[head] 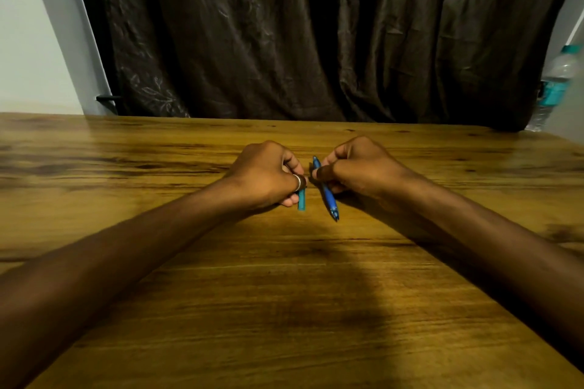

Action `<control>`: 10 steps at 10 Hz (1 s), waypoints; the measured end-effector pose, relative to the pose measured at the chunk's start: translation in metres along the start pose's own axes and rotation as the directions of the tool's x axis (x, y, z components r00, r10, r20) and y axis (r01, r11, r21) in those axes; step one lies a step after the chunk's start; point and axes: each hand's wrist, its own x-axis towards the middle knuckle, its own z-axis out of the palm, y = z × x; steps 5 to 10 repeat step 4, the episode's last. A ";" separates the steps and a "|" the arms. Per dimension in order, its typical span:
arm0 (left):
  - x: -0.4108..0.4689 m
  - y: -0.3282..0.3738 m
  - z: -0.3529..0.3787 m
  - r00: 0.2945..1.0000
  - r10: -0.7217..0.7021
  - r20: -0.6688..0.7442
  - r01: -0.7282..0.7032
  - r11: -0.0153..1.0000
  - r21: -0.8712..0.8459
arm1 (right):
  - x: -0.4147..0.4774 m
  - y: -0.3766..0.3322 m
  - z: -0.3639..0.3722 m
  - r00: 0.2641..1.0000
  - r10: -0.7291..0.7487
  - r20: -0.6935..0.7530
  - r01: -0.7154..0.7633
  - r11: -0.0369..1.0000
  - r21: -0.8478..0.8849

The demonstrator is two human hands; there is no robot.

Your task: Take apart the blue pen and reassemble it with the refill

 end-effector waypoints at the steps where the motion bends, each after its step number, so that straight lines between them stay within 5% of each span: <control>1: -0.002 0.000 -0.002 0.999 0.036 0.004 -0.036 0.998 0.047 | 0.002 0.002 0.000 1.000 0.020 0.014 -0.019 0.999 -0.044; 3: 0.001 0.002 -0.009 0.997 -0.001 0.083 -0.004 0.998 0.064 | 0.004 0.006 -0.001 1.000 -0.010 0.024 0.011 0.998 -0.068; 10: 0.000 0.004 -0.008 0.999 0.041 0.035 -0.046 0.990 0.132 | 0.002 0.004 0.003 0.999 -0.036 -0.040 0.034 0.997 -0.069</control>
